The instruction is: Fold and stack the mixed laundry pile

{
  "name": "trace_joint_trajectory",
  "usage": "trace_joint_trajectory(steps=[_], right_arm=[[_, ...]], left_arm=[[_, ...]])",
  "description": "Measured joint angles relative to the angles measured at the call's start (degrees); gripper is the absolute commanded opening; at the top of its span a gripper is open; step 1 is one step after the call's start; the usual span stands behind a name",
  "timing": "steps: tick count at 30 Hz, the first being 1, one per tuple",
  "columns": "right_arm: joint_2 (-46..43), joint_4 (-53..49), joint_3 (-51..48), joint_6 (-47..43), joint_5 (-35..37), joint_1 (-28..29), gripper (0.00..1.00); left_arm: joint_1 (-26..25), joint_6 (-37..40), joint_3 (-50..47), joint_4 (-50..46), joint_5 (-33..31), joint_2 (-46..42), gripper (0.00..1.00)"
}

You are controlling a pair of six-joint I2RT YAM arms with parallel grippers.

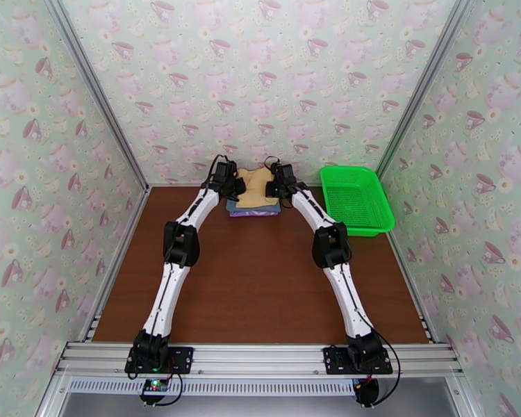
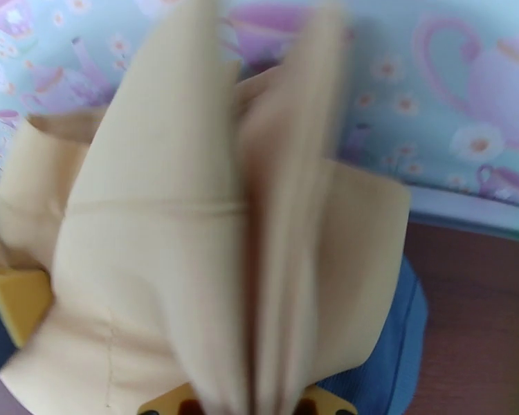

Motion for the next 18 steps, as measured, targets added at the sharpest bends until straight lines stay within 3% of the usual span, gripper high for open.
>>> trace_joint_trajectory(steps=[1, 2, 4, 6, 11, 15, 18], right_arm=[[0.13, 0.22, 0.00, 0.48, -0.17, 0.00, 0.20], [0.15, 0.28, 0.02, 1.14, -0.31, 0.00, 0.31], [0.15, 0.59, 0.00, 1.92, 0.26, -0.13, 0.50], [0.15, 0.79, -0.02, 2.54, 0.90, -0.79, 0.61], [-0.35, 1.18, -1.75, 2.47, 2.95, -2.64, 0.73], [-4.87, 0.76, -8.76, 2.54, 4.92, -3.56, 0.79], [-13.84, 1.90, -20.15, 2.56, 6.75, -3.65, 0.87]], left_arm=[[0.11, -0.17, -0.39, 0.37, 0.17, 0.00, 0.00], [0.24, -0.35, -0.68, 0.50, 0.44, 0.00, 0.09], [0.72, -0.39, -1.18, 0.61, 0.52, 0.00, 0.29], [1.53, -0.42, -1.22, 0.66, 0.57, 0.00, 0.49], [3.85, -1.53, -1.22, 2.58, 1.07, 0.00, 0.82], [4.98, -2.56, -1.22, 5.14, 2.89, -0.09, 0.93], [4.83, -2.67, -1.60, 5.53, 4.68, -1.44, 0.99]])
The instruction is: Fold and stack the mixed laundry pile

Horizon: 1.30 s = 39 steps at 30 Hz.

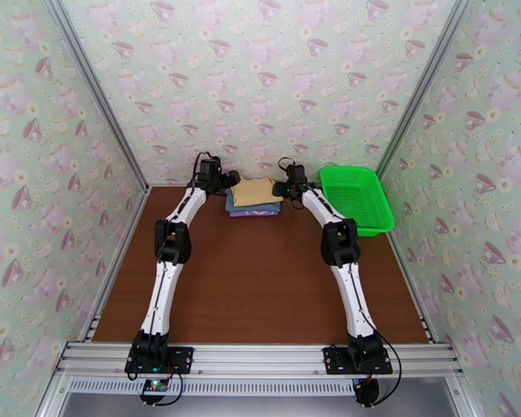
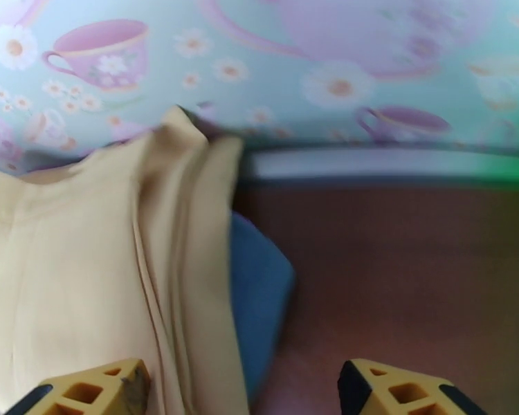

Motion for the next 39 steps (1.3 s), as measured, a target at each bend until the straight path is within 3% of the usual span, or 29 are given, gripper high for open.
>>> trace_joint_trajectory(steps=[3, 9, 15, 21, 24, 28, 35, 39], right_arm=[[-13.46, 3.08, -15.02, -0.15, 1.99, 0.02, 0.94], [-46.18, 13.73, -46.14, -1.75, 6.82, 0.07, 1.00], [-72.06, 23.21, -74.95, -5.60, 14.86, 0.00, 1.00], [-86.60, 37.09, -103.73, -11.56, 22.93, -0.35, 1.00], [-86.84, 46.58, -114.40, -14.32, 23.65, -1.38, 1.00], [-79.73, 55.87, -116.61, -16.46, 23.50, -3.76, 1.00], [-56.41, 87.41, -115.99, -18.75, 18.75, -8.22, 1.00], [-52.11, 88.32, -114.03, -18.53, 12.31, -11.85, 1.00]], left_arm=[[-0.35, 0.83, -8.15, 1.20, 1.38, -7.80, 1.00], [-0.39, 4.66, -44.17, 12.96, 0.37, -42.93, 1.00], [0.74, 10.32, -72.74, 24.63, -7.98, -75.78, 1.00], [2.49, 15.58, -106.64, 35.71, -21.09, -91.69, 1.00], [2.67, 20.28, -122.27, 41.13, -27.26, -95.08, 1.00], [4.11, 25.24, -135.75, 50.73, -34.62, -96.10, 1.00], [9.66, 26.18, -136.34, 73.31, -35.95, -79.10, 1.00], [9.44, 27.12, -131.16, 83.54, -31.78, -64.24, 1.00]])
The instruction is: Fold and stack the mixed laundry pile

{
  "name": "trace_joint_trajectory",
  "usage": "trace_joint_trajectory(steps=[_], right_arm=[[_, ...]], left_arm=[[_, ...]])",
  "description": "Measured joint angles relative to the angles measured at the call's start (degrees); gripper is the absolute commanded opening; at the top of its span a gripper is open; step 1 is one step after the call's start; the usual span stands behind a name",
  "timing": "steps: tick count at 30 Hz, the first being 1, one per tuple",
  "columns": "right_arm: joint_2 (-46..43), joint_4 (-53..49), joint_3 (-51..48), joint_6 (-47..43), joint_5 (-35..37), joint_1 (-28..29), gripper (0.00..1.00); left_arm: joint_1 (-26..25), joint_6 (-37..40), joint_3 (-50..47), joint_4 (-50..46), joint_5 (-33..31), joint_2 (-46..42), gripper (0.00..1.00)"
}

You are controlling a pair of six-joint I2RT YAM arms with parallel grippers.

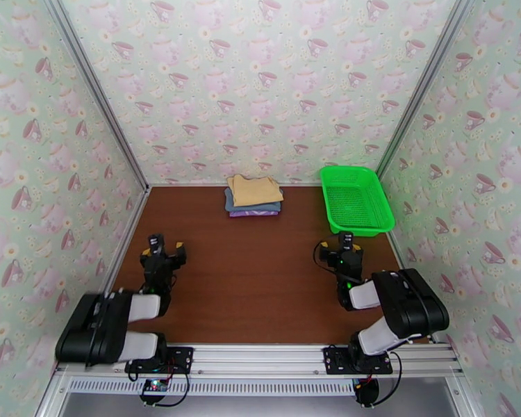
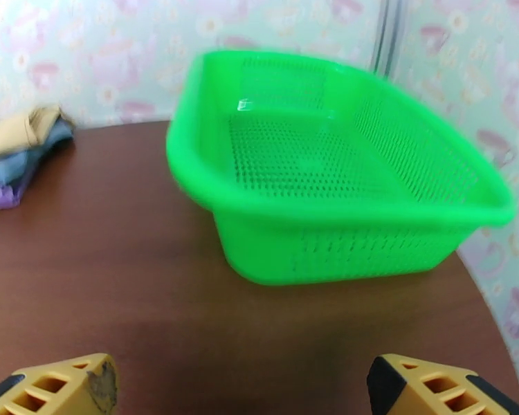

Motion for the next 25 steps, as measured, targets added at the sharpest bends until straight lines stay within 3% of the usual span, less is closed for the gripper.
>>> trace_joint_trajectory(steps=[4, 10, 25], right_arm=[[-0.22, -3.52, 6.95, 1.36, -5.40, -2.91, 1.00], [-1.03, -5.09, 7.89, 2.03, -8.46, -3.85, 1.00], [-1.03, -7.17, 7.89, 2.38, -9.07, -3.85, 1.00]], left_arm=[[-0.44, 0.46, 5.27, -4.76, 2.05, 0.96, 1.00], [-0.46, 0.61, 7.06, -4.55, 2.64, 0.94, 1.00], [-0.59, 0.63, 7.06, -4.81, 2.64, 0.94, 1.00]])
